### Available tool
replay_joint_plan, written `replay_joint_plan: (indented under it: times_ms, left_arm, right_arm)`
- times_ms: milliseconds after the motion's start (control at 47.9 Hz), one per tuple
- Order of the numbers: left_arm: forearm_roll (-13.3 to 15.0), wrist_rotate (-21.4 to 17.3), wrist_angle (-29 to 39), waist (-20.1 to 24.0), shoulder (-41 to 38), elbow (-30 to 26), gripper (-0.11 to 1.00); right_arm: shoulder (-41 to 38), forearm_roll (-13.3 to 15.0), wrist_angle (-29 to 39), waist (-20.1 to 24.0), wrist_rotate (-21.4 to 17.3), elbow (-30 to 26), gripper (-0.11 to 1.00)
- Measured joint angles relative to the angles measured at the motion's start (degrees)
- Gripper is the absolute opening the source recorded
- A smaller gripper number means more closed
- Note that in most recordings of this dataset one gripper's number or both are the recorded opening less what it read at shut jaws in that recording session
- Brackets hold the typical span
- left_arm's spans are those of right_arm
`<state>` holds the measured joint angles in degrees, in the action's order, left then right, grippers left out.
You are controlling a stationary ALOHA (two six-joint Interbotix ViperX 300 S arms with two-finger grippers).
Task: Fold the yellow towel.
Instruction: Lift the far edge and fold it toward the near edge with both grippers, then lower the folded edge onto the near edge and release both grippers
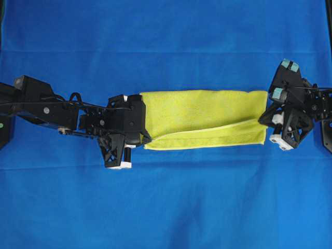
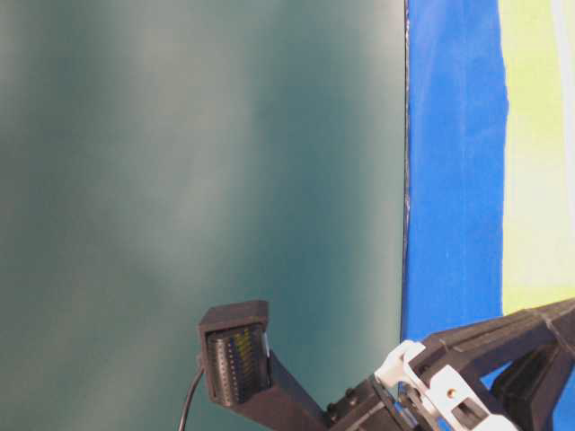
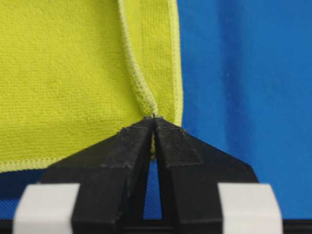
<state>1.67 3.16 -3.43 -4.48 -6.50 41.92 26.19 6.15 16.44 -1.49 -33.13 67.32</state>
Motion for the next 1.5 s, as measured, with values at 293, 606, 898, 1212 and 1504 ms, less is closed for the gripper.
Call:
replay_joint_plan:
  times_ms: [293, 606, 898, 1212, 1504]
  left_arm:
    - [-0.1, 0.2, 0.0, -1.8, 0.0, 0.0, 0.74]
    - [0.0, -1.4, 0.5, 2.3, 2.4, 0.0, 0.7]
    - [-0.1, -2.9, 0.7, 9.3, 2.9, -0.3, 0.7]
    - [0.0, -4.0, 0.6, 12.0, -1.1, -2.0, 0.7]
    - [-0.1, -4.0, -1.0, 17.3, -5.6, -2.5, 0.7]
  right_arm:
    - [0.3, 0.0, 0.1, 3.7, -1.5, 0.0, 0.58]
    - [2.0, 6.0, 2.2, 2.0, -1.8, -2.1, 0.59]
    - [1.4, 13.4, 5.9, -8.3, -1.8, -3.0, 0.59]
    - [-4.7, 14.9, 5.4, -11.7, -1.7, -3.7, 0.59]
    - [-11.4, 16.8, 1.4, -15.6, -1.7, -4.0, 0.59]
